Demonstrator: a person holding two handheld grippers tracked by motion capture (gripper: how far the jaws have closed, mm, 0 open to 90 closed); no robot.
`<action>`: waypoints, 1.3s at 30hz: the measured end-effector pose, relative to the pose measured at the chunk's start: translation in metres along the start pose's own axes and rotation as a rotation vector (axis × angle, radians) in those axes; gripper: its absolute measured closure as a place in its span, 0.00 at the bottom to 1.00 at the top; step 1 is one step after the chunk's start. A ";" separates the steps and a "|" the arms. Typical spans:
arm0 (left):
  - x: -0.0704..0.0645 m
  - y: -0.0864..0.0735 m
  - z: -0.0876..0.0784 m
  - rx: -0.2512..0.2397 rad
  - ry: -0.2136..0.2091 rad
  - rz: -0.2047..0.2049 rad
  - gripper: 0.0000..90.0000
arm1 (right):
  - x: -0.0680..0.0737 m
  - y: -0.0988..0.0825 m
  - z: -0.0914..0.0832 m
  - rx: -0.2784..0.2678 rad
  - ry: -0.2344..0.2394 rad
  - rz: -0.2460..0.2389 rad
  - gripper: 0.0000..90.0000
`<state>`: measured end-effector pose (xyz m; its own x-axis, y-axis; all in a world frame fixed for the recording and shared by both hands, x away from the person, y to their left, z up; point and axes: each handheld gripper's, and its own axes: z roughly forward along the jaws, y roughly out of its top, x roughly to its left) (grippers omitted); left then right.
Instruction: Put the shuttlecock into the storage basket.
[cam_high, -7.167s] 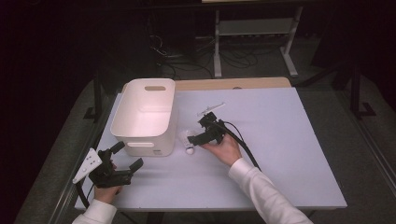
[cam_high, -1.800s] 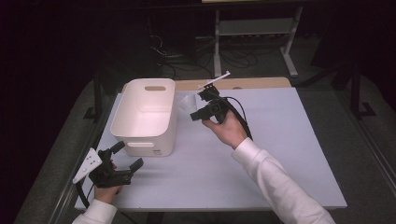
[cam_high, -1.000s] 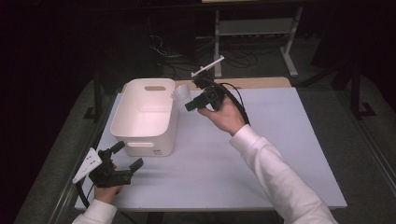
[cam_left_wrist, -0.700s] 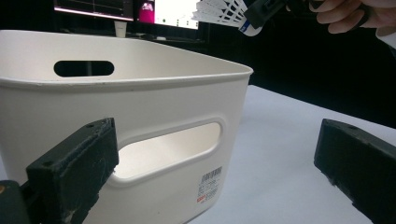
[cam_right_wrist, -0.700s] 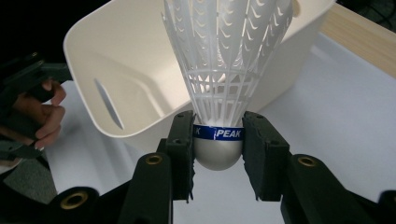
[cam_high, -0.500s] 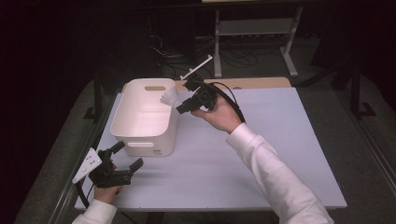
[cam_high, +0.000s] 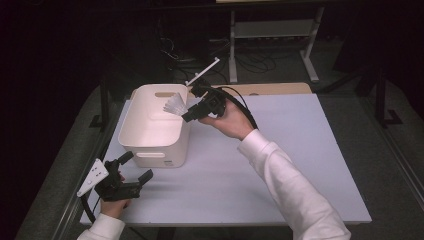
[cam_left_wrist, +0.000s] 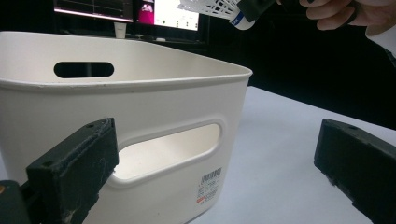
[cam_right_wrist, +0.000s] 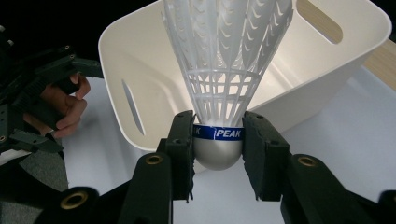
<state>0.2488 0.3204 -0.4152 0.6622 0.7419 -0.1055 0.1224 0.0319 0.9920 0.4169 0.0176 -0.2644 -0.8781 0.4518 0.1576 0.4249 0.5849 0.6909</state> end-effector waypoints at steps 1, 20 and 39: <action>0.000 0.000 0.000 0.000 0.000 0.000 0.00 | 0.001 0.001 0.001 -0.004 0.007 -0.001 0.71; 0.000 0.000 -0.001 -0.003 -0.002 -0.003 0.00 | 0.019 0.012 0.024 0.017 0.051 -0.102 0.71; 0.000 0.000 -0.001 0.000 -0.002 -0.003 0.00 | 0.024 0.016 0.054 0.032 0.081 -0.123 0.70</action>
<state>0.2482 0.3209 -0.4147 0.6630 0.7407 -0.1087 0.1242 0.0343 0.9917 0.4142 0.0737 -0.2876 -0.9382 0.3205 0.1308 0.3191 0.6542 0.6857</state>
